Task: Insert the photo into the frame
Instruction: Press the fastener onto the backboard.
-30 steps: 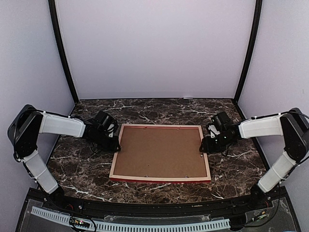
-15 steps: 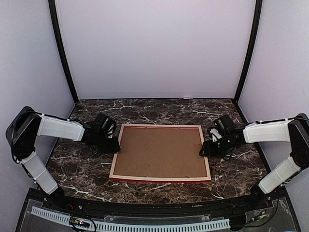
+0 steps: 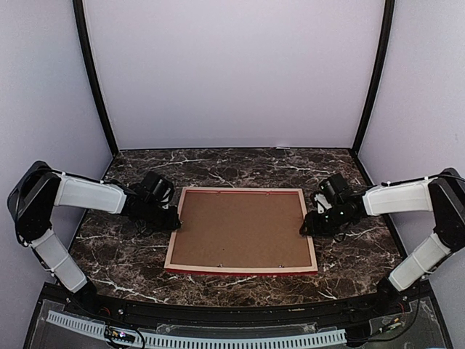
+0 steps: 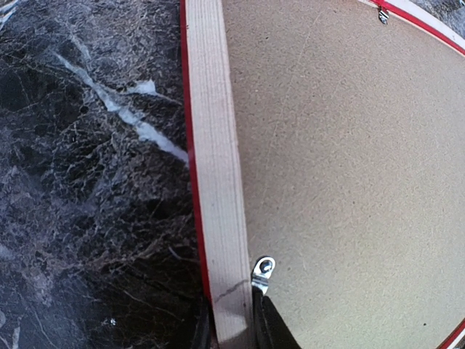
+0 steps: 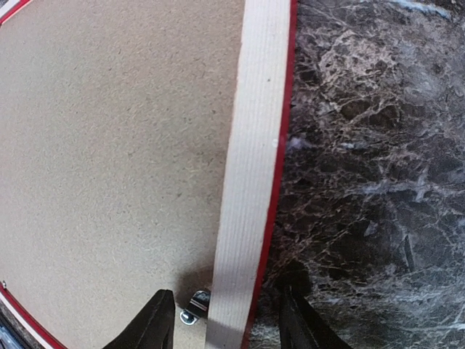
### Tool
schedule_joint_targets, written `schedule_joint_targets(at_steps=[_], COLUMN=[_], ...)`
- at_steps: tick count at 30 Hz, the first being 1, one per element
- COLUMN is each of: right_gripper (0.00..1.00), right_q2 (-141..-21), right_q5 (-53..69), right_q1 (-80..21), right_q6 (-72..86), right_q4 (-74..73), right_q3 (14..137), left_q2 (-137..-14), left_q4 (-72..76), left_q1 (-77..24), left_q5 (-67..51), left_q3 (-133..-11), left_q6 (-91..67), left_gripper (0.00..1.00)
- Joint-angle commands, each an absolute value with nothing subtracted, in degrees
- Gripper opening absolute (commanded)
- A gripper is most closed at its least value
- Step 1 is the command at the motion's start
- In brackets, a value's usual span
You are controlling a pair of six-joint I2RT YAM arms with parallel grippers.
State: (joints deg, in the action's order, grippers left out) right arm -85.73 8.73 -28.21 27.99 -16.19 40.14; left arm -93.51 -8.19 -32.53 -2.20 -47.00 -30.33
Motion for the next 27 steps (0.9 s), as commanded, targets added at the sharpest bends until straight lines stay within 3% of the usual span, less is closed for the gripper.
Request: schedule_joint_targets(at_steps=[1, 20, 27], right_gripper=[0.48, 0.26, 0.23], right_q2=[-87.35, -89.21, -90.41], right_q5=[7.58, 8.79, 13.23], right_q1=[-28.74, -28.11, -26.58], right_q6=[28.21, 27.06, 25.53], right_q4=[-15.97, -17.24, -17.23], right_q3=[40.43, 41.77, 42.56], left_q2=[-91.86, -90.95, -89.88], left_q4=[-11.07, -11.78, -10.53], left_q1=[-33.35, -34.11, -35.24], left_q5=[-2.56, -1.66, -0.81], left_q3=[-45.26, -44.9, -43.02], left_q6=[-29.97, -30.58, -32.25], left_gripper=[0.19, 0.19, 0.19])
